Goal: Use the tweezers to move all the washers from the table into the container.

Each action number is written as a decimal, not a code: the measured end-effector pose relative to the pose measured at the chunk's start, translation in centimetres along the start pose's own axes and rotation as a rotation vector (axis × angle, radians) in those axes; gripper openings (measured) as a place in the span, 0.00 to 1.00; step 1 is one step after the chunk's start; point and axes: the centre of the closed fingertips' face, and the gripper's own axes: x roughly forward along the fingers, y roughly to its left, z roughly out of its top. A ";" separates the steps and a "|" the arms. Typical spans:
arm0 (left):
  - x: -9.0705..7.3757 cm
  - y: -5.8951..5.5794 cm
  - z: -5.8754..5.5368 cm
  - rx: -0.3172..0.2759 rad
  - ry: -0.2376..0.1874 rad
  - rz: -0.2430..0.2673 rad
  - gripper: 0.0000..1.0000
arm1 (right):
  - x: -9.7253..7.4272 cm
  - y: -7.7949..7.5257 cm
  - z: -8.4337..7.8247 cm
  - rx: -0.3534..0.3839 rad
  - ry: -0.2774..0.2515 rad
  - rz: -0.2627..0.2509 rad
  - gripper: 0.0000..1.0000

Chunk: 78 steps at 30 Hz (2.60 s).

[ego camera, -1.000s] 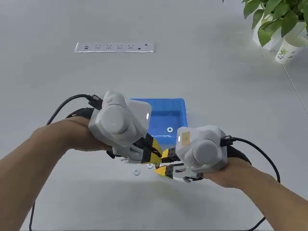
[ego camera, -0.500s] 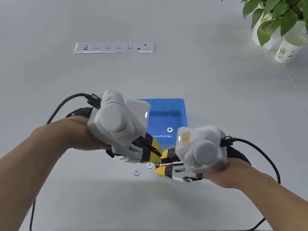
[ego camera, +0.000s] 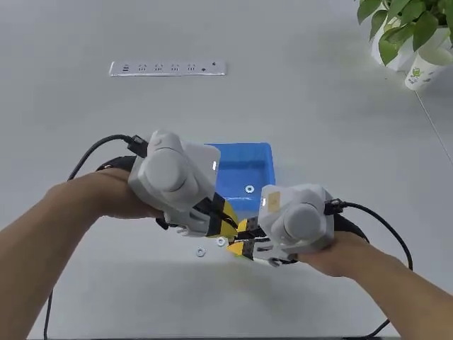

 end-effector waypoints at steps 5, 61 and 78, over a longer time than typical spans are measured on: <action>0.0 0.0 -0.1 -0.003 -0.001 0.001 0.07 | 0.0 0.0 0.0 0.008 -0.001 0.001 0.10; -5.1 2.2 5.0 -0.011 -0.065 0.062 0.07 | -4.7 -2.3 5.2 -0.062 -0.029 0.004 0.10; -5.6 5.8 5.8 0.022 -0.050 0.106 0.07 | -5.1 -6.4 6.0 -0.106 -0.033 -0.028 0.10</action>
